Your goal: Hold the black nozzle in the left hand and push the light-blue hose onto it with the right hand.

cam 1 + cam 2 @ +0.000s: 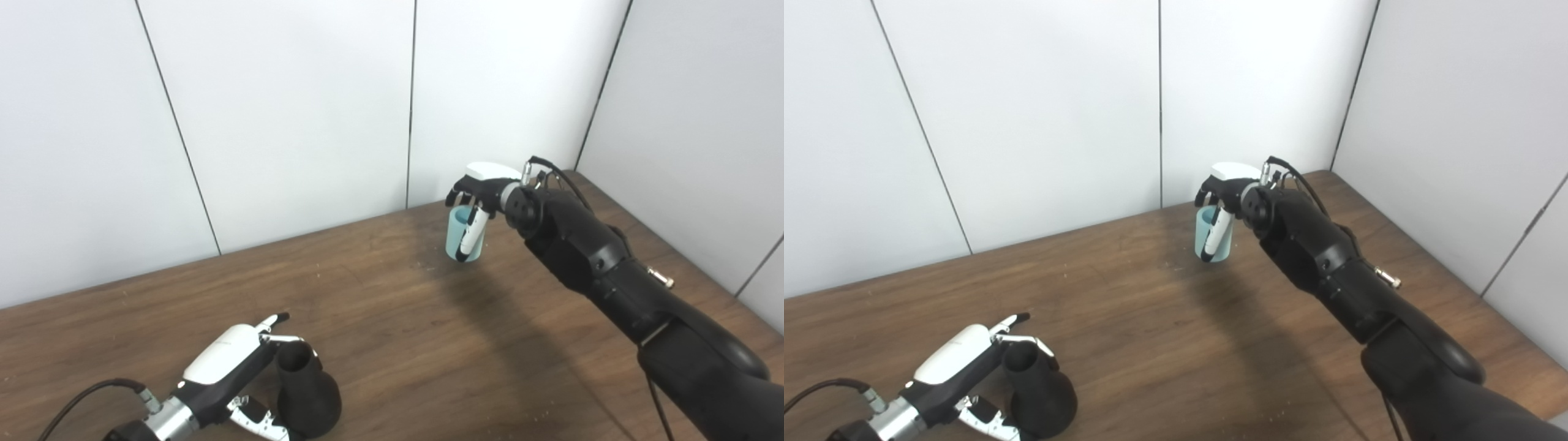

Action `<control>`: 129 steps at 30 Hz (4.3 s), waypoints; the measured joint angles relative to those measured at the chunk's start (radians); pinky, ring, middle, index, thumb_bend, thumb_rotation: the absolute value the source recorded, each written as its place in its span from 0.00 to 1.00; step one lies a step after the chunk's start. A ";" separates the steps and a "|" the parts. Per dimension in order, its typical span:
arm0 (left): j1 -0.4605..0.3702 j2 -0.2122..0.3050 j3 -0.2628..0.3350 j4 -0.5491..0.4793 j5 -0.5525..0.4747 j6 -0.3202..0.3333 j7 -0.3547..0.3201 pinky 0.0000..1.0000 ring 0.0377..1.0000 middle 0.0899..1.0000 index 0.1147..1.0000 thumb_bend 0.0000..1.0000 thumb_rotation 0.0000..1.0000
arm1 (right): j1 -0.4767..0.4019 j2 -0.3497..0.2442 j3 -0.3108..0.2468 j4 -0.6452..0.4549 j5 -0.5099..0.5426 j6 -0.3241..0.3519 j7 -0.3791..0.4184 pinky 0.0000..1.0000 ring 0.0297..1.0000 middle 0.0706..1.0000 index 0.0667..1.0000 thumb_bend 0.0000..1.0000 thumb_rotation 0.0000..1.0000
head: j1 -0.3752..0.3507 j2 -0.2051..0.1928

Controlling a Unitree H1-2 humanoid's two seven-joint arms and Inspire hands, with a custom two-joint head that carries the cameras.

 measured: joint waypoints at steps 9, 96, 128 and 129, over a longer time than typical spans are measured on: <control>0.000 0.000 0.003 0.000 0.000 0.000 -0.006 1.00 0.55 0.39 0.43 0.53 0.00 | 0.000 -0.001 0.000 0.024 -0.005 -0.005 -0.014 0.41 0.40 0.43 0.51 0.52 0.00 | -0.006 0.008; -0.135 -0.107 -0.078 -0.015 0.108 0.282 -0.117 1.00 0.58 0.46 0.40 0.52 0.00 | -0.100 0.066 -0.059 -0.788 0.425 -0.074 0.344 0.39 0.42 0.45 0.44 0.50 0.00 | 0.457 0.138; -0.126 -0.108 -0.081 -0.049 0.124 0.329 -0.123 1.00 0.58 0.46 0.40 0.52 0.00 | -0.092 0.055 0.035 -0.775 0.275 -0.020 0.396 0.41 0.44 0.43 0.43 0.50 0.00 | 0.466 0.164; -0.126 -0.108 -0.081 -0.050 0.124 0.331 -0.124 1.00 0.58 0.46 0.40 0.52 0.00 | -0.092 0.055 0.037 -0.773 0.272 -0.020 0.396 0.41 0.44 0.43 0.43 0.50 0.00 | 0.468 0.167</control>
